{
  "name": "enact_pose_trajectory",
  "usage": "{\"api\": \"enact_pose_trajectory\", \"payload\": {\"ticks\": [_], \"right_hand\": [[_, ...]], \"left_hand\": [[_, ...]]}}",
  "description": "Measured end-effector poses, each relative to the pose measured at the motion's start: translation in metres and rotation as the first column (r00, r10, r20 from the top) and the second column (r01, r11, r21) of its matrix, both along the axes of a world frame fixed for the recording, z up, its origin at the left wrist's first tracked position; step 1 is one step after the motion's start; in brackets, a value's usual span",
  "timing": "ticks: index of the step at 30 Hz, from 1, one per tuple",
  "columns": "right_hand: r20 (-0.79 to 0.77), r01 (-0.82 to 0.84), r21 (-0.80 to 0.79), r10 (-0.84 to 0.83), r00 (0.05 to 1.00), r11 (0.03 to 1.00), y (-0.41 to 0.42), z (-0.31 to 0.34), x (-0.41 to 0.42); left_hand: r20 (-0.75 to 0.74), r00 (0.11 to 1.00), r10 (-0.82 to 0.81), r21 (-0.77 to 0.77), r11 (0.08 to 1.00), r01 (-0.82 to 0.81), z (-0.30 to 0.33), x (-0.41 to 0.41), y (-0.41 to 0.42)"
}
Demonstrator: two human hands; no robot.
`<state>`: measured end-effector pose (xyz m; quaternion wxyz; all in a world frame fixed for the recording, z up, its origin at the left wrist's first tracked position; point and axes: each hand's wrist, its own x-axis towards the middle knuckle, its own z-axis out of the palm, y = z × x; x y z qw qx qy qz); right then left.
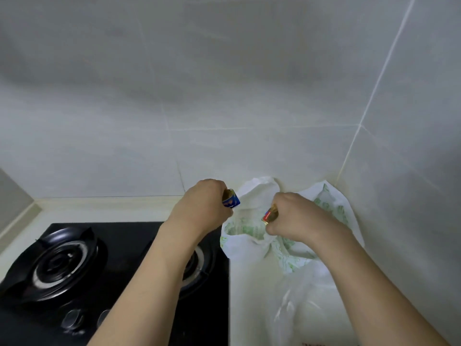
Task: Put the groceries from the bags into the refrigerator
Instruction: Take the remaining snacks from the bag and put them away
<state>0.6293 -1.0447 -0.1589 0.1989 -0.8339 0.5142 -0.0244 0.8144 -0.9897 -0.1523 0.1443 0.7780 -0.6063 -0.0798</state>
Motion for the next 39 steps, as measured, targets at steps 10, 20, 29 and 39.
{"api": "enact_pose_trajectory", "payload": {"ticks": [10,20,29,39], "right_hand": [[-0.010,-0.133,0.025,0.134,0.991,0.991,0.056,0.018,0.081],[0.007,-0.340,-0.012,0.340,0.940,0.940,0.077,0.027,0.118],[0.021,-0.559,-0.028,0.560,0.828,0.829,0.105,0.040,0.160],[0.035,-0.790,-0.047,0.791,0.611,0.612,0.195,0.051,0.216]], "left_hand": [[0.017,0.988,0.154,-0.036,0.988,-0.153,0.012,0.069,0.090],[0.069,0.933,0.353,-0.025,0.936,-0.352,0.020,0.088,0.150],[0.112,0.781,0.615,-0.044,0.788,-0.614,0.027,0.089,0.213],[0.118,0.571,0.812,-0.092,0.582,-0.808,0.035,0.088,0.327]]}}
